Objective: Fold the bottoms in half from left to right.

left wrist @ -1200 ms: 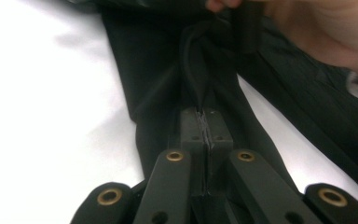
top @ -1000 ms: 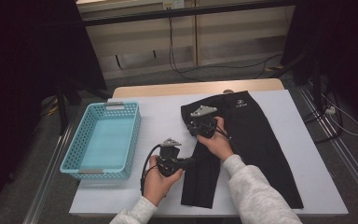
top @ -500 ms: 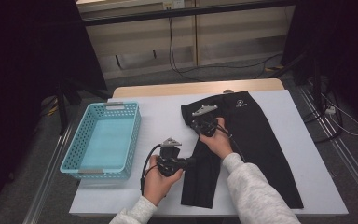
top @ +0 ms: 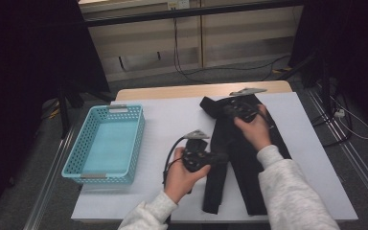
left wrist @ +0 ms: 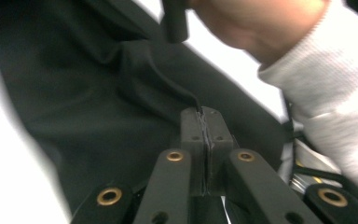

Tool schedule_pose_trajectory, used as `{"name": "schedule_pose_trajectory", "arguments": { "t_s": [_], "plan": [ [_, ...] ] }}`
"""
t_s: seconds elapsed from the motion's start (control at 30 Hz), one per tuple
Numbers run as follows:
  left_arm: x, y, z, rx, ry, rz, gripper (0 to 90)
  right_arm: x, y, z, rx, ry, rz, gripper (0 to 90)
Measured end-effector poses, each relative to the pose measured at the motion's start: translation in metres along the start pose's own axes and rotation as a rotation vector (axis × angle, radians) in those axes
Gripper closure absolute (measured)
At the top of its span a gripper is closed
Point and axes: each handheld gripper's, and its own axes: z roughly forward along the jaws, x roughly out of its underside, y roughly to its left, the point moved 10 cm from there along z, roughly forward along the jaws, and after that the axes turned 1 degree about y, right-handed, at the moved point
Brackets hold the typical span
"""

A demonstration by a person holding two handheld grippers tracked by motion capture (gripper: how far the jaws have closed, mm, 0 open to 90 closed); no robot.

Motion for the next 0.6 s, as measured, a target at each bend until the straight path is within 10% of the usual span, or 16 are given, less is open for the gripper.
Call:
{"name": "schedule_pose_trajectory", "arguments": {
  "t_s": [0.13,0.23,0.6],
  "plan": [
    [-0.030,-0.021,0.022,0.060,-0.048,0.061,75.9,-0.007,-0.063,-0.041,0.180,-0.049,0.059,87.2],
    [-0.034,-0.008,0.026,0.020,-0.081,0.092,41.4,0.007,-0.099,-0.053,0.290,-0.019,0.089,45.3],
    [0.022,0.099,-0.021,-0.251,0.017,0.137,23.3,0.095,-0.047,-0.090,0.126,0.053,0.019,36.9]
  ]
}}
